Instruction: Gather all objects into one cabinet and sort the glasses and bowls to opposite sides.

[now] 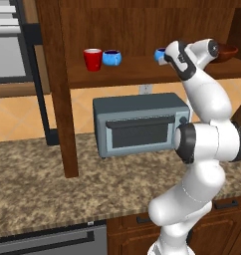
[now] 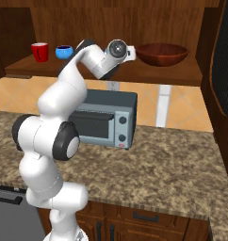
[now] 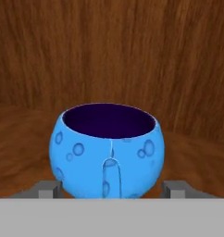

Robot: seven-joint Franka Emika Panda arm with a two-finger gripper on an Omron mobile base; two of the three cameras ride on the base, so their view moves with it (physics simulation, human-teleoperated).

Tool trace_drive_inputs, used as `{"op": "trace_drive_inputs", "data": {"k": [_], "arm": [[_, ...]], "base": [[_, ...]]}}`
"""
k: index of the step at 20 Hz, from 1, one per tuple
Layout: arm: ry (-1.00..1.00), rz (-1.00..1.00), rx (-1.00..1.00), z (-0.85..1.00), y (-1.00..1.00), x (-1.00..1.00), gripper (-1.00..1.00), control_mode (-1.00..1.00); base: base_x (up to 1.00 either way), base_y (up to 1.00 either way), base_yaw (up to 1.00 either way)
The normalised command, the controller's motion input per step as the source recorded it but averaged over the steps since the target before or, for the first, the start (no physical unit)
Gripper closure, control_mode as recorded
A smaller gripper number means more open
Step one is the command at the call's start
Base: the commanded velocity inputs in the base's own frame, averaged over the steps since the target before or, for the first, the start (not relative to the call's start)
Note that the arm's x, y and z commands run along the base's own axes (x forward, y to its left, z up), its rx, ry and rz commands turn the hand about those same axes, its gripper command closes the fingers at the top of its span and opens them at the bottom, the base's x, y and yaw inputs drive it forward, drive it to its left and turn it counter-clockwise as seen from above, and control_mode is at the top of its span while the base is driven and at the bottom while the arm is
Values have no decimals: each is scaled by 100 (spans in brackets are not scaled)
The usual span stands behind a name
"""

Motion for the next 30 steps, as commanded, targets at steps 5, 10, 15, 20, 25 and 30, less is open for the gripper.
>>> {"op": "trace_drive_inputs", "data": {"k": [5, 10, 15, 20, 25, 30], "arm": [[0, -14, 9, 0, -23, 0, 100, -100], [0, -35, 8, 0, 3, 12, 100, -100], [-10, -37, 4, 21, 65, 2, 100, -100], [-6, -19, 0, 28, 100, -14, 100, -100], [3, -4, 0, -26, 43, -43, 100, -100], [0, 0, 2, -8, 0, -61, 100, -100]], "base": [[0, 0, 0], [0, 0, 0], [0, 0, 0], [0, 0, 0], [0, 0, 0], [0, 0, 0]]}}
